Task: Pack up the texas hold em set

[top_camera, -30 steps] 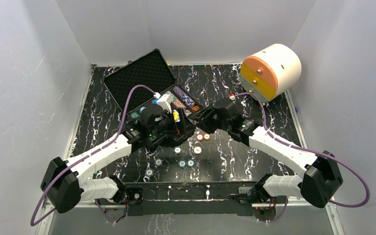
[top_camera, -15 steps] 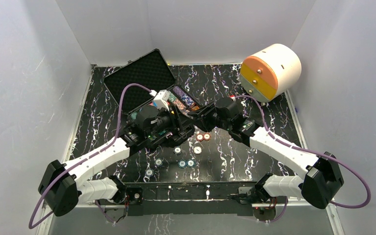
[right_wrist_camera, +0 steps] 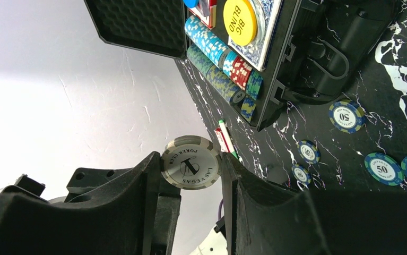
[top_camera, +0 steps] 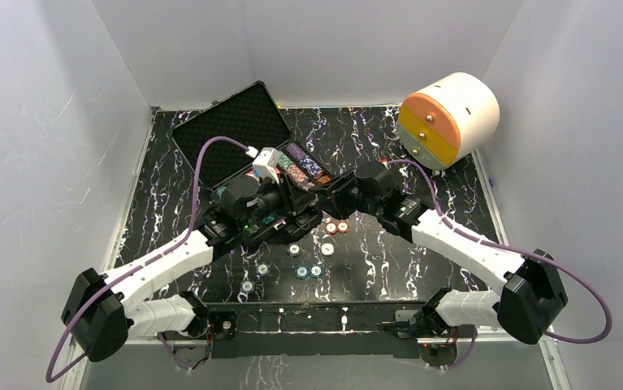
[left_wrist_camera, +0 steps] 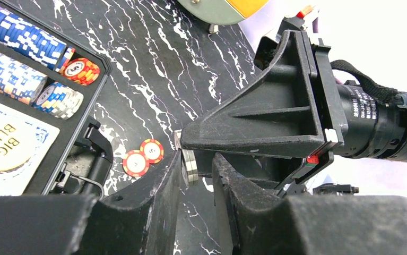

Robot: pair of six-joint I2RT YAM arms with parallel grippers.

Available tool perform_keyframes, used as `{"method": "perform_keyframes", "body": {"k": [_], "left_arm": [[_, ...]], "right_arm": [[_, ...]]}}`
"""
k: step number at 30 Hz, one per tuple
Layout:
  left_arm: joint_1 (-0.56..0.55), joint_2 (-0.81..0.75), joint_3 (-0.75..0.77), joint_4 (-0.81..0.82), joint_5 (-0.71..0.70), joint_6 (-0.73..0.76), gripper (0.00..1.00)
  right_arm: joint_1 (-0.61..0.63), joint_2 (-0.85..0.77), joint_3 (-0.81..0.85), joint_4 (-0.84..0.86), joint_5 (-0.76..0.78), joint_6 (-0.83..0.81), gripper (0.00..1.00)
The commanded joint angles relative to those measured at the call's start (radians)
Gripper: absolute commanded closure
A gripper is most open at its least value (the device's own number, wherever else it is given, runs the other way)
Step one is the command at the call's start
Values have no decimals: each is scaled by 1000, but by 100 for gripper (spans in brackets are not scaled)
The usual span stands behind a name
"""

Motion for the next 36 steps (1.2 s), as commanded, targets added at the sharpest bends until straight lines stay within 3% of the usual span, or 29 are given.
{"method": "perform_keyframes", "body": {"k": [1,7,11,13,15,18,26,36], "left_arm": [[-7,8,28,17,-22,55,74],[-7,50,69,-55,-25,72,78],[-7,47,73,-64,-47,88,100],[-7,42,73,-65,-65,100,100],[-7,42,83,-79,-73,128,100],[-7,53,125,-152,-81,202,100],[-7,142,260,-354,-75,471,100],[-7,459,494,-517,-43,599,100]], "right_arm": [[-4,5,12,63,-20,18,58],[-5,10,14,58,-16,14,58],[-6,12,16,44,-7,-1,55],[-10,12,22,23,10,-34,40],[-17,8,34,14,45,-132,14],[-75,-5,61,-12,59,-307,4],[-339,-42,50,-161,-88,-582,6],[-378,-94,-86,-241,-121,-658,10]]}}
